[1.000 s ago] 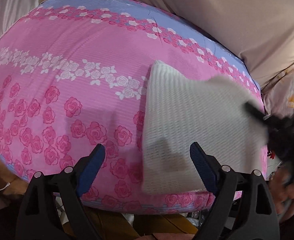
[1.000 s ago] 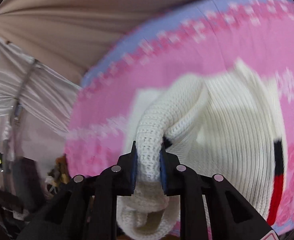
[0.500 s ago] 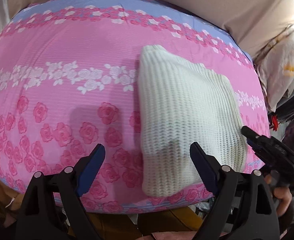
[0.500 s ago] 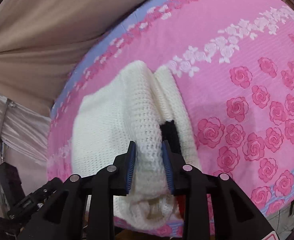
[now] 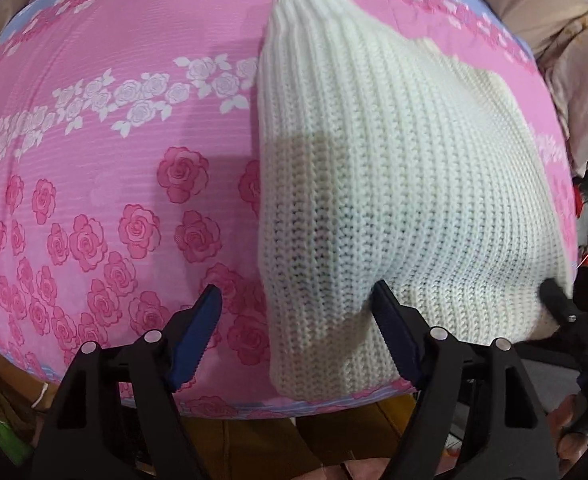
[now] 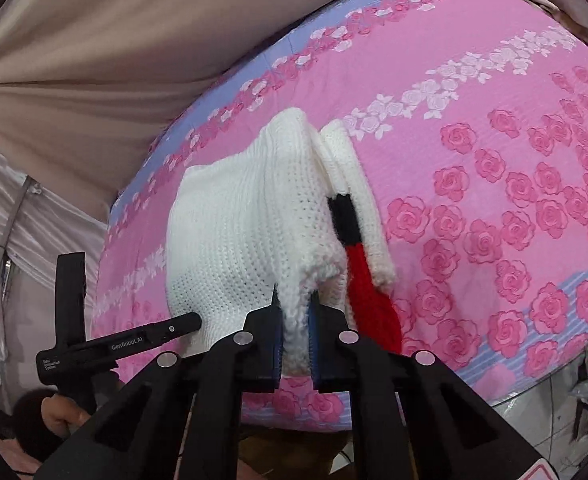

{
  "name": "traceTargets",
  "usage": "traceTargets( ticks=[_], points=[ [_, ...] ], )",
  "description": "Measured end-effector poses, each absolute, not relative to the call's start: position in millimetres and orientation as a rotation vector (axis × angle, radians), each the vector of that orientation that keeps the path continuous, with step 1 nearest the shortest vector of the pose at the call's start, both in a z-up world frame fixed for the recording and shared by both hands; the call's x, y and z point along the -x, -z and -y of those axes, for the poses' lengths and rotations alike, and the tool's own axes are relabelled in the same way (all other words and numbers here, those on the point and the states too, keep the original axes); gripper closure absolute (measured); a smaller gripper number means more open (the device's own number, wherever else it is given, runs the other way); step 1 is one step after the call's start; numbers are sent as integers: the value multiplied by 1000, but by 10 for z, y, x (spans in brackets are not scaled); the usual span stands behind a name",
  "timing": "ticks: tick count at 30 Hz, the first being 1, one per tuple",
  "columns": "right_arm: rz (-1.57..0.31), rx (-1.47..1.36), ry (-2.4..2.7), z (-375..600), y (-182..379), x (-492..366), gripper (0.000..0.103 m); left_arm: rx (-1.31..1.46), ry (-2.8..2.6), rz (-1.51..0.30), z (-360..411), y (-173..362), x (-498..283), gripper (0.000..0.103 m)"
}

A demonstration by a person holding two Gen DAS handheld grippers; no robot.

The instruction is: Fold small clothes

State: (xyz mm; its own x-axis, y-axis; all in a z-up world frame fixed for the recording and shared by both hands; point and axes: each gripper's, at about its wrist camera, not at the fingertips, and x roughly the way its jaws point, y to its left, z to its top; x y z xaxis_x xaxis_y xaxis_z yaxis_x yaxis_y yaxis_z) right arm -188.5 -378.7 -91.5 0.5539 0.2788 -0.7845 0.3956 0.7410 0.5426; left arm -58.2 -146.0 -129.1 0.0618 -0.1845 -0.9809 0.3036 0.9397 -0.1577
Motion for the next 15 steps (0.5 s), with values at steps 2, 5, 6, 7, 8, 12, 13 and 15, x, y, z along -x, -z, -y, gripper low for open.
traceTargets(
  ticks=[2,5,6,7,8,12,13,15],
  points=[
    [-1123,-762,87,3766,1320,1856,93,-108,366,-1500,1472,1387,580,27],
    [-1075,-820,89,3816,1156,1917,89,-63,371,-1476,1387,1299,572,27],
    [-1042,-808,98,3844,1010,1936,81,-43,389,-1420,1335,1157,576,27],
    [-1008,-783,110,3866,848,1952,76,-23,402,-1358,1292,1007,581,28],
    [-972,-741,117,3889,663,1938,74,-4,413,-1296,1252,858,584,27],
    [-929,-646,97,3978,382,1621,44,41,445,-1184,1252,534,450,19],
    [-938,-626,83,3994,397,1470,44,34,435,-1185,1270,569,401,19],
    [-968,-601,69,3983,530,1106,44,23,413,-1191,1341,694,229,19]
  ],
)
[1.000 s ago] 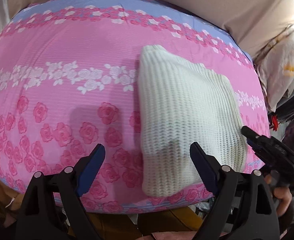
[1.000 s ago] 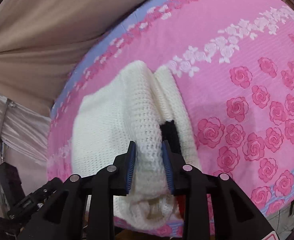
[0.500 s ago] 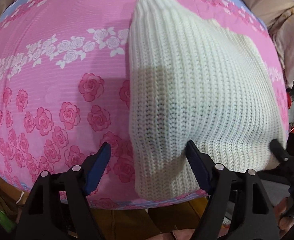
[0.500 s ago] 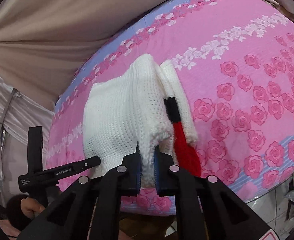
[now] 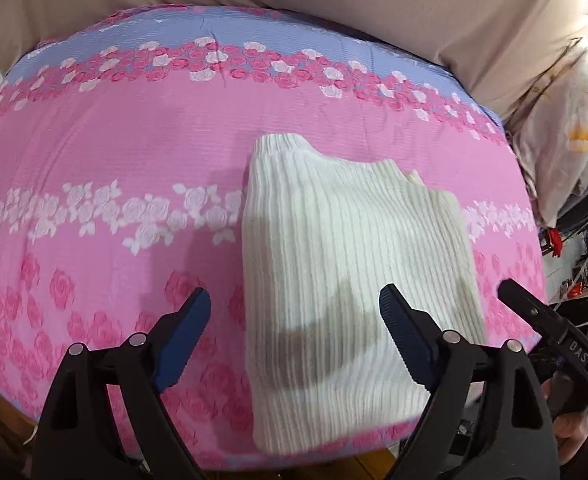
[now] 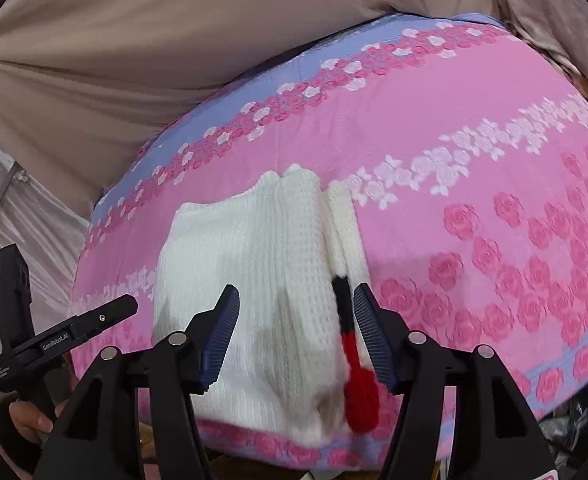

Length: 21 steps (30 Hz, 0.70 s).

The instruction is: Fold small clothes

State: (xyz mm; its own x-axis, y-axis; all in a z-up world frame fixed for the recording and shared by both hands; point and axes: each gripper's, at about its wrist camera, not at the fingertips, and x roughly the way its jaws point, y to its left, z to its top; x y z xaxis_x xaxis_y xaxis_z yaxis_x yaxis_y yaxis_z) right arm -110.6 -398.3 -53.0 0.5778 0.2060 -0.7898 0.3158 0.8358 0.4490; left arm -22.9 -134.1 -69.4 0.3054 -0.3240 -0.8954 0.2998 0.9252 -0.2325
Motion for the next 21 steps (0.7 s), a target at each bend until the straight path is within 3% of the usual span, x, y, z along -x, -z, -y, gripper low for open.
traceTargets(
  ticks=[2,3,4,5,8,10,13,14,17,21],
  points=[
    [-1003,-616,53,3967,770,772,44,-1,386,-1211,1493,882,49,20],
    [-1032,-620,48,3960,898,614,51,-14,365,-1223,1502,974,-8,21],
    [-1058,-613,43,3934,988,506,84,-18,350,-1232,1499,1030,-44,22],
    [-1063,-604,38,3892,990,471,89,-17,341,-1239,1496,1060,-64,22],
    [-900,-576,28,3868,593,675,90,-17,336,-1225,1429,1059,-30,20],
    [-885,-560,58,3909,548,774,89,-37,339,-1219,1443,1100,-25,19],
    [-1108,-563,85,3994,1167,650,85,-48,339,-1233,1497,1234,-16,18],
    [-1087,-628,82,4068,1264,700,86,-52,339,-1229,1509,1229,-7,18],
    [-991,-738,109,4194,954,895,81,-35,367,-1194,1424,1007,48,20],
    [-930,-568,56,3930,367,1242,80,-24,405,-1189,1195,765,219,20]
  ],
)
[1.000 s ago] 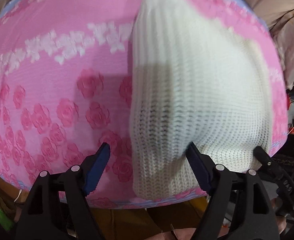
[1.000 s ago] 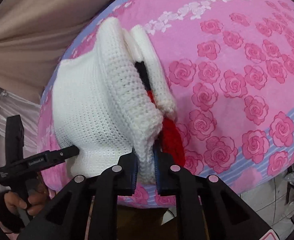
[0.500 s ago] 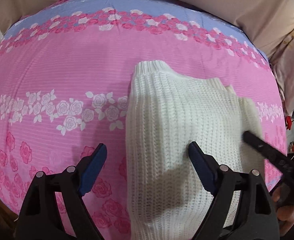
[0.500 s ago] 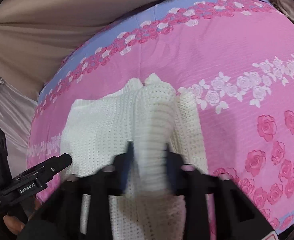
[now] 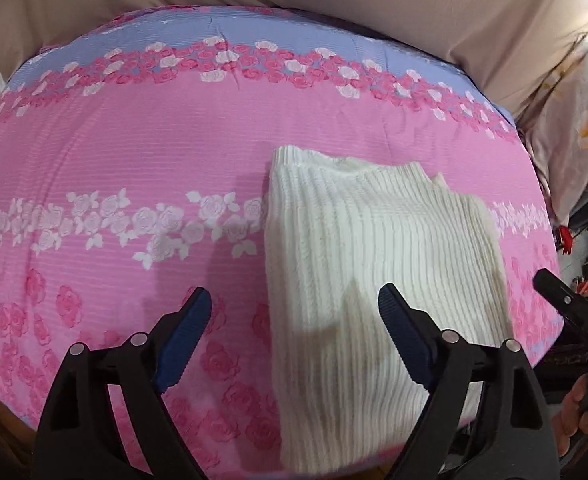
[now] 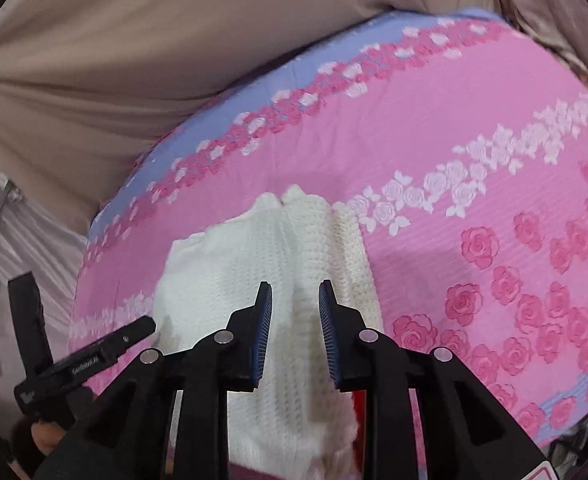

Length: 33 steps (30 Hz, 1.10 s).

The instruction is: Fold small clothes

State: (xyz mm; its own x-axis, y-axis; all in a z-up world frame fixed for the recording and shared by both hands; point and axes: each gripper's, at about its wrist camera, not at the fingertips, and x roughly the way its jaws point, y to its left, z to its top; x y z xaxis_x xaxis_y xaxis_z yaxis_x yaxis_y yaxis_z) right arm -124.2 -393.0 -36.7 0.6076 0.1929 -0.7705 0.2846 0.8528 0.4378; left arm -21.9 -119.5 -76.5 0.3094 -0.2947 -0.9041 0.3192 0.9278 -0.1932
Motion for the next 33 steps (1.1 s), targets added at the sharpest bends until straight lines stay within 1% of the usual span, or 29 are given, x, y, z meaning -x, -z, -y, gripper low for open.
traceTargets(
  ticks=[2,3,5,6,7,8,12,14,16,18,19,21,22,25,27,28,29,30,32,33],
  points=[
    [-1004,-519,-17,3681,413,1335,84,-49,420,-1233,1160,845,320,20],
    [-1060,-484,-24,3580,527,1345,90,-86,421,-1263,1165,952,383,20],
    [-1165,-397,33,3452,834,1342,96,-149,394,-1292,1181,1185,457,19],
    [-1222,-383,82,3461,1095,1368,103,-136,398,-1309,1176,1256,461,18],
    [-1226,-426,84,3468,1172,1409,103,-115,400,-1320,1158,1290,450,18],
    [-1203,-497,90,3522,1124,1452,103,-117,393,-1313,1157,1264,445,18],
    [-1136,-439,102,3541,767,1469,103,-192,411,-1231,1218,1051,543,20],
    [-1172,-426,114,3576,916,1437,103,-214,407,-1249,1242,1118,555,18],
    [-1218,-499,94,3656,1162,1459,103,-161,407,-1299,1200,1225,529,19],
    [-1187,-555,95,3672,1006,1483,103,-131,406,-1252,1125,1105,533,20],
    [-1150,-543,89,3651,855,1473,102,-126,405,-1223,1099,1033,517,21],
    [-1060,-507,86,3636,568,1376,91,-107,395,-1181,1053,940,480,21],
    [-1039,-492,91,3645,506,1296,88,-107,381,-1185,1058,951,445,21],
    [-1018,-472,115,3744,540,981,89,-103,358,-1195,1110,970,389,21],
    [-1024,-468,115,3805,665,813,93,-126,354,-1182,1161,960,402,21],
    [-1050,-429,133,3820,751,802,97,-139,354,-1182,1184,971,405,21],
    [-1117,-367,175,3827,961,682,98,-149,352,-1185,1211,986,393,21],
    [-1145,-371,181,3895,1075,662,96,-150,355,-1190,1229,1009,397,21],
    [-1122,-444,171,3985,963,737,96,-156,344,-1188,1228,1005,402,21],
    [-1088,-453,159,3961,792,775,96,-161,344,-1182,1229,989,407,21]
  ],
)
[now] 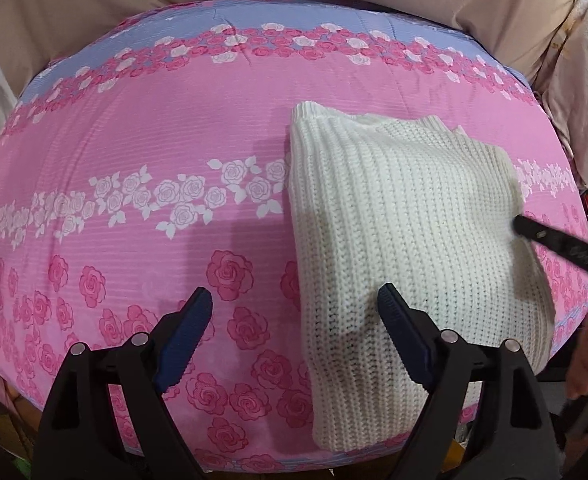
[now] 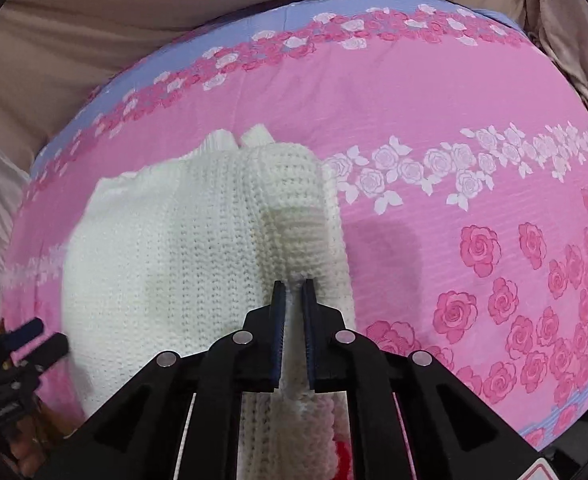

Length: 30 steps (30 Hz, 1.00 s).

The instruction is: Fold small clothes

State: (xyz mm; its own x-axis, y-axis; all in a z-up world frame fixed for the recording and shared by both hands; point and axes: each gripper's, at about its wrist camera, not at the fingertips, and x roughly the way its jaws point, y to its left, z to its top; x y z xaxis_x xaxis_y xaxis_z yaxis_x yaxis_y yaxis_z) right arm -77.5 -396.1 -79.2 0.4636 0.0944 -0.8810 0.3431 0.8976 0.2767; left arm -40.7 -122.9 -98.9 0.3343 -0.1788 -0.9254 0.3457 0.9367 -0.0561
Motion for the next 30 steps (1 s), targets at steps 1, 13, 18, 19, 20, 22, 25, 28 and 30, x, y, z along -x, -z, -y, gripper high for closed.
traceTargets(
  ticks=[1,13,18,19,20,22,25,28,30],
  points=[
    [-1056,-449,144,3931,665,812,96,-163,342,-1177,1227,976,411,21],
    [-1095,-440,78,3629,706,1047,99,-170,326,-1189,1247,1037,429,21],
    [-1184,-446,101,3646,1118,1168,103,-163,328,-1196,1262,1042,437,21],
    [-1164,-485,104,3676,1053,1205,103,-159,334,-1188,1260,1013,449,21],
    [-1138,-505,105,3697,961,1237,102,-132,360,-1174,1246,963,464,20],
    [-1077,-515,111,3742,779,1322,82,-55,391,-1169,1205,910,465,19],
    [-1065,-506,153,3835,779,1389,46,54,391,-1214,1140,982,412,17],
    [-1107,-587,132,3906,944,1398,46,95,368,-1255,1095,1076,387,17],
    [-1114,-616,96,3877,1037,1376,68,96,362,-1263,1090,1099,394,17]
  ],
)
